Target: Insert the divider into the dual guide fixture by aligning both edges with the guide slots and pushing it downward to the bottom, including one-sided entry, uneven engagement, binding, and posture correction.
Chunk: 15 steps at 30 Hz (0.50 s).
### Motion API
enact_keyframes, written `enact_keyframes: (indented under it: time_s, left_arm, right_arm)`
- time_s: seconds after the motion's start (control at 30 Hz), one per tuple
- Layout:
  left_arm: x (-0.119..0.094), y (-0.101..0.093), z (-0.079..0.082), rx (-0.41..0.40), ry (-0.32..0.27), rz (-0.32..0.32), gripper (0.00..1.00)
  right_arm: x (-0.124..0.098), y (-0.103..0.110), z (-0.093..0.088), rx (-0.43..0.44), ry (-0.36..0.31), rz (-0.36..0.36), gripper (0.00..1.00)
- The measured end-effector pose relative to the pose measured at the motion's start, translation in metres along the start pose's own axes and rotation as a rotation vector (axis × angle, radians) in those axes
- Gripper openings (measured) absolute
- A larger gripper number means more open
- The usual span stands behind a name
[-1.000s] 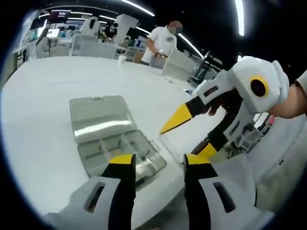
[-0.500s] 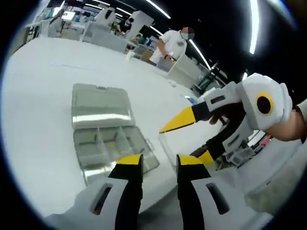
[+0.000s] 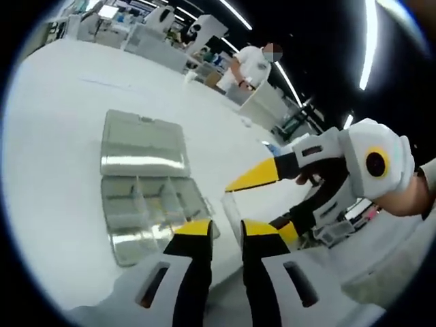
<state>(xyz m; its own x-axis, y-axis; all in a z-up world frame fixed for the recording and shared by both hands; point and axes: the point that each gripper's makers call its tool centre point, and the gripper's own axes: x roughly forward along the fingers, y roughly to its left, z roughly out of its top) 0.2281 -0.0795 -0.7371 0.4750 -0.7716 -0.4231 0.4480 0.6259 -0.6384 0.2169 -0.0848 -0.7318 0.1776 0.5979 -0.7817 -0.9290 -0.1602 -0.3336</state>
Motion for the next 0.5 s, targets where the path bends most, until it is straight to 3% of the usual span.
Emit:
enact_keyframes:
  time_s: [0.3, 0.5]
  left_arm:
    - [0.0012, -0.0053, 0.001, -0.057, -0.016, -0.036, 0.02]
    - [-0.0008, -0.0055, 0.0024, -0.114, -0.033, -0.056, 0.0]
  right_arm:
    - [0.0006, -0.0005, -0.0001, -0.006, 0.005, -0.001, 0.27]
    - [0.0016, -0.0012, 0.0014, -0.012, 0.003, -0.004, 0.28]
